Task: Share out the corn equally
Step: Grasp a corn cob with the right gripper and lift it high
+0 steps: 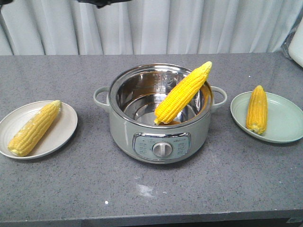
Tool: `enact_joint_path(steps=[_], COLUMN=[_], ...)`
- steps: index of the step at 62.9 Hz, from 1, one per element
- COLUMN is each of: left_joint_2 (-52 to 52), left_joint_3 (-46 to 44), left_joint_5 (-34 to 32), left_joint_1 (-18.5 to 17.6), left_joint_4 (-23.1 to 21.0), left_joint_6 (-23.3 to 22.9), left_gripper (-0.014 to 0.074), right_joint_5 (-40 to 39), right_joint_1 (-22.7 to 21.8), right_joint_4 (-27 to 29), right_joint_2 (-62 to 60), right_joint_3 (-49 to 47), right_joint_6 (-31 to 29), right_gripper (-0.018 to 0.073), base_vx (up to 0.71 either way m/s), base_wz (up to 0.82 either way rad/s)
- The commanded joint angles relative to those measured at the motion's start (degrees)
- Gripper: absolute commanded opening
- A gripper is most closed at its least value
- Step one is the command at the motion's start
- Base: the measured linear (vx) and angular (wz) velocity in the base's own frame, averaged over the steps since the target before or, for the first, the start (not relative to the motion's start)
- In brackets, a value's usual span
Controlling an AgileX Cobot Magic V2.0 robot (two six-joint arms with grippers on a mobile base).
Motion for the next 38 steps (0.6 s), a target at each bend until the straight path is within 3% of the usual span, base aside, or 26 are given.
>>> enact_joint_path(steps=[1, 18, 38], left_joint_2=[-0.5, 8.0, 13.6], left_joint_3=[-5.7, -19.3, -19.9], left_joint_5=[-1.7, 4.7, 14.6], left_joint_1=[-1.7, -3.5, -3.5], left_joint_4=[-3.5, -3.5, -1.1], left_joint_6=[0.5, 0.4, 4.0], left_gripper=[0.0468, 0.0472, 0.0472], right_joint_5=[-2.9, -0.6, 0.1], right_joint_1=[-0.3, -0.3, -0.3], right_joint_4=[-2.0, -9.8, -10.9], right_joint_2=[-1.9, -2.0, -2.0], right_joint_3=[-1.6, -1.6, -1.6], right_joint_6=[1.8, 8.5, 8.5], right_gripper=[-0.0006, -0.0006, -0.0006], base_vx=[0.0, 0.0, 0.0], base_wz=[0.0, 0.0, 0.0])
